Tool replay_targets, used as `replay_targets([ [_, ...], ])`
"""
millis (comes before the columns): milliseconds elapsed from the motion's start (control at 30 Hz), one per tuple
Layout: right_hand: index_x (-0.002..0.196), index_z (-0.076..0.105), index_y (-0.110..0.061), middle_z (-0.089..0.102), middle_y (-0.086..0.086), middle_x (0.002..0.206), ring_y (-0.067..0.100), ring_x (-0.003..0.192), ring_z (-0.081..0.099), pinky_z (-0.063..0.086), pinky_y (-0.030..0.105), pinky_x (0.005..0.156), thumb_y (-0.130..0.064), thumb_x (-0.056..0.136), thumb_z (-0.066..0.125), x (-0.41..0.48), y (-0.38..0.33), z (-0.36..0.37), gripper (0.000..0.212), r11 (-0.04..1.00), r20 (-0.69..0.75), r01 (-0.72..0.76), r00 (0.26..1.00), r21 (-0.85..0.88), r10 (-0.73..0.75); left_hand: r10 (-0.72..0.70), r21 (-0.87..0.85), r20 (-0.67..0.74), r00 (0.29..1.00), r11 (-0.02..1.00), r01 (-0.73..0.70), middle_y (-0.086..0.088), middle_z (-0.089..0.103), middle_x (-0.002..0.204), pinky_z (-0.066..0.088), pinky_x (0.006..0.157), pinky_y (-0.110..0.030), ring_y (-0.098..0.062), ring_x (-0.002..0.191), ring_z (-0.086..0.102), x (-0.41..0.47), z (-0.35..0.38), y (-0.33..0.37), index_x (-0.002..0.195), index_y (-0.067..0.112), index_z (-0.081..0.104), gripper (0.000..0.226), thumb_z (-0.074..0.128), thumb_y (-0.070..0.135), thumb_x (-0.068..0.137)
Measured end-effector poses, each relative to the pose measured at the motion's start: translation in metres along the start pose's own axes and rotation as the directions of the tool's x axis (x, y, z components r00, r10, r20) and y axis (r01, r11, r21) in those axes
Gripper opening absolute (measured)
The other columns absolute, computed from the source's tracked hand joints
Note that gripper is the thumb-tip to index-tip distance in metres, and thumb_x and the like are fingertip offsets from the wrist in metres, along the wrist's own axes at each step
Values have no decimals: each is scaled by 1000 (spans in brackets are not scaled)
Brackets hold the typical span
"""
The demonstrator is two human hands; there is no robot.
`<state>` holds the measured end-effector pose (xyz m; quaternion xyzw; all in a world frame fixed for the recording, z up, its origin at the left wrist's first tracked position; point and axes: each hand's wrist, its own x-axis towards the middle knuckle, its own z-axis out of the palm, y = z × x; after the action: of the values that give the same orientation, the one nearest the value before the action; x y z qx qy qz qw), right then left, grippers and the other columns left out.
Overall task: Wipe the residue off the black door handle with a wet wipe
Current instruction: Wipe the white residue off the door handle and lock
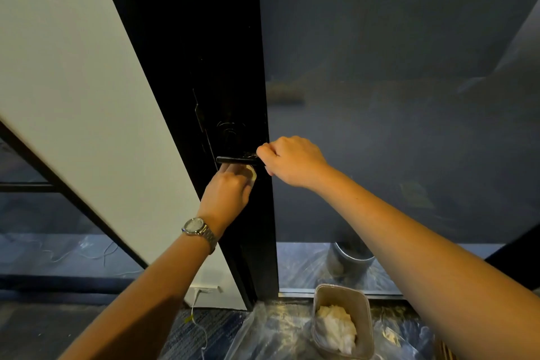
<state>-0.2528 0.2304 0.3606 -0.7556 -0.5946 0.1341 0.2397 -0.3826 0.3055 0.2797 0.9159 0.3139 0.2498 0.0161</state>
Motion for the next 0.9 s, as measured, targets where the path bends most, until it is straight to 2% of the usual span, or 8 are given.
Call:
replay_targets([
  [133,69,59,-9,55,11,67,24,61,47,40,36,61,-34,95,32,1,1,1,45,1000,9,4,1000,-2,-4,-191,-128,-23,981,974,187,-15,56,118,37,79,-19,-26,101,54,7,1,-1,101,2,65,21,57,15,86],
  [267,68,56,-11,53,11,65,23,59,45,39,35,60,-34,95,32,1,0,1,44,1000,10,2,1000,2,-2,-408,-400,-101,908,852,338,-17,47,124,41,78,-22,-23,87,55,7,-7,7,110,-2,57,24,50,3,88],
  [333,69,59,-10,59,17,69,23,60,47,42,36,61,-34,95,32,1,0,1,45,1000,2,-3,1000,6,3,-306,-284,-56,950,917,279,-15,48,123,43,74,-24,-19,82,52,1,-5,5,110,0,59,24,45,6,91],
  [400,71,62,-6,67,20,81,24,62,49,43,37,63,-34,95,32,1,0,1,47,1000,-2,-9,1000,13,9,-58,-85,-6,998,995,57,-15,59,112,52,76,-34,-27,86,58,-1,-4,3,99,2,66,29,41,14,89],
  [500,75,64,0,69,20,87,25,64,50,43,38,63,-32,95,32,2,1,1,50,1000,3,-7,1000,12,7,231,216,131,964,942,-256,-9,69,103,50,88,-42,-30,97,64,3,-6,-10,88,9,72,42,35,28,84],
  [633,68,56,-11,67,22,83,23,61,46,38,35,61,-32,95,33,0,2,1,42,1000,3,7,1000,-4,-7,21,194,162,986,980,-53,-16,67,100,51,83,-40,-36,92,62,6,-13,-12,96,6,69,29,52,24,82],
  [800,75,62,0,67,18,79,23,60,47,40,36,61,-30,95,33,-2,-1,-1,46,1000,-8,-6,1000,1,6,276,450,270,922,811,-375,-4,64,116,48,92,-45,-26,108,59,1,5,-13,102,17,70,40,73,32,64],
  [900,77,63,2,64,17,73,22,58,46,41,36,61,-31,95,33,-3,-1,0,48,1000,-12,0,1000,-11,-1,217,500,192,957,818,-286,-3,65,116,44,96,-49,-27,108,60,3,3,-18,107,19,67,48,77,29,61],
])
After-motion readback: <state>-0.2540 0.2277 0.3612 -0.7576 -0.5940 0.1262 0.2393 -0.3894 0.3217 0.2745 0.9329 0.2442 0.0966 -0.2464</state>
